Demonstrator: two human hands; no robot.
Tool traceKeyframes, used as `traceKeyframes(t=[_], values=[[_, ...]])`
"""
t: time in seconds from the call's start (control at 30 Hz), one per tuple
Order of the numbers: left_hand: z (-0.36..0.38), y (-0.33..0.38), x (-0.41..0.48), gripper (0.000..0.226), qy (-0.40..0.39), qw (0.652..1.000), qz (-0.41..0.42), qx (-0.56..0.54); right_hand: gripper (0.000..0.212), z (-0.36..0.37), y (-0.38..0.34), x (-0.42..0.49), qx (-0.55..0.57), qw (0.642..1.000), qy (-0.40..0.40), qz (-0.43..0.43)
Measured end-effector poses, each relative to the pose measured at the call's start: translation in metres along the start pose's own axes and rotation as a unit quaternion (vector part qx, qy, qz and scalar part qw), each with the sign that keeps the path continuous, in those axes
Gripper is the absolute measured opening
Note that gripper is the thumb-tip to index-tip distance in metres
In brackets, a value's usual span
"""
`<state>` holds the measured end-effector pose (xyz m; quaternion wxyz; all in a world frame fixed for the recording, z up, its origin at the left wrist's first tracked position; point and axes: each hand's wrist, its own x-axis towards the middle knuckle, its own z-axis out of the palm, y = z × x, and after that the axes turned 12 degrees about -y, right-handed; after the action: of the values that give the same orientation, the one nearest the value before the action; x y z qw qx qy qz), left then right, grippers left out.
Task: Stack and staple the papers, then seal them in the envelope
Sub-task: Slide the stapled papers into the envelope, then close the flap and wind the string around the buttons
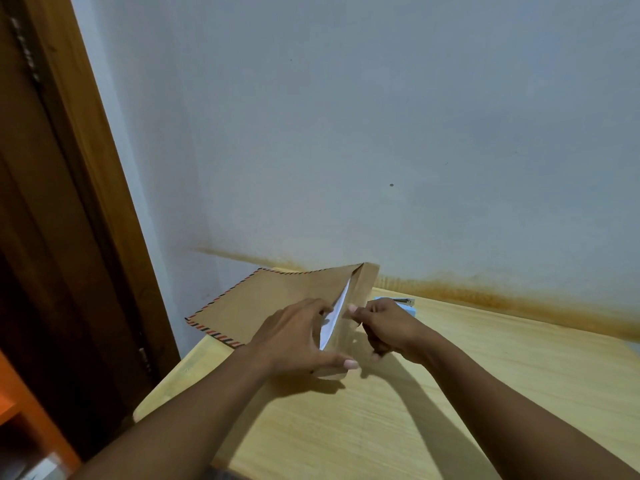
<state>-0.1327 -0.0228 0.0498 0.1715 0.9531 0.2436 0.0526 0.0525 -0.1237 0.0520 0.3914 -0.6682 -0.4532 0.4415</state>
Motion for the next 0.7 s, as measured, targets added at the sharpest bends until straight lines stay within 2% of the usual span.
traceKeyframes(t=[0.17, 0.3, 0.33, 0.47, 0.57, 0.63, 0.7], values=[[0.014, 0.011, -0.005, 0.081, -0.060, 0.996, -0.049, -0.039, 0.040, -0.001, -0.002, -0.014, -0.128, 0.989, -0.066, 0.037], [0.031, 0.008, -0.004, 0.020, -0.115, 0.989, -0.048, -0.079, 0.025, -0.011, -0.003, -0.021, -0.251, 0.962, -0.089, 0.051], [0.033, 0.007, -0.003, 0.014, -0.134, 0.986, -0.043, -0.089, 0.023, -0.014, -0.003, -0.021, -0.283, 0.955, -0.082, 0.045], [0.027, 0.004, -0.005, 0.026, -0.209, 0.965, -0.046, -0.154, 0.017, -0.018, -0.009, -0.010, -0.365, 0.930, -0.045, -0.015], [0.023, -0.001, -0.009, 0.029, -0.264, 0.946, -0.081, -0.169, 0.016, -0.009, -0.016, 0.001, -0.409, 0.909, -0.065, -0.043], [0.024, -0.003, -0.010, 0.029, -0.244, 0.948, -0.114, -0.170, 0.015, 0.001, -0.020, 0.009, -0.436, 0.895, -0.092, -0.036], [0.025, -0.001, -0.010, 0.048, -0.203, 0.959, -0.166, -0.106, 0.014, 0.009, -0.021, 0.017, -0.459, 0.881, -0.113, -0.031]])
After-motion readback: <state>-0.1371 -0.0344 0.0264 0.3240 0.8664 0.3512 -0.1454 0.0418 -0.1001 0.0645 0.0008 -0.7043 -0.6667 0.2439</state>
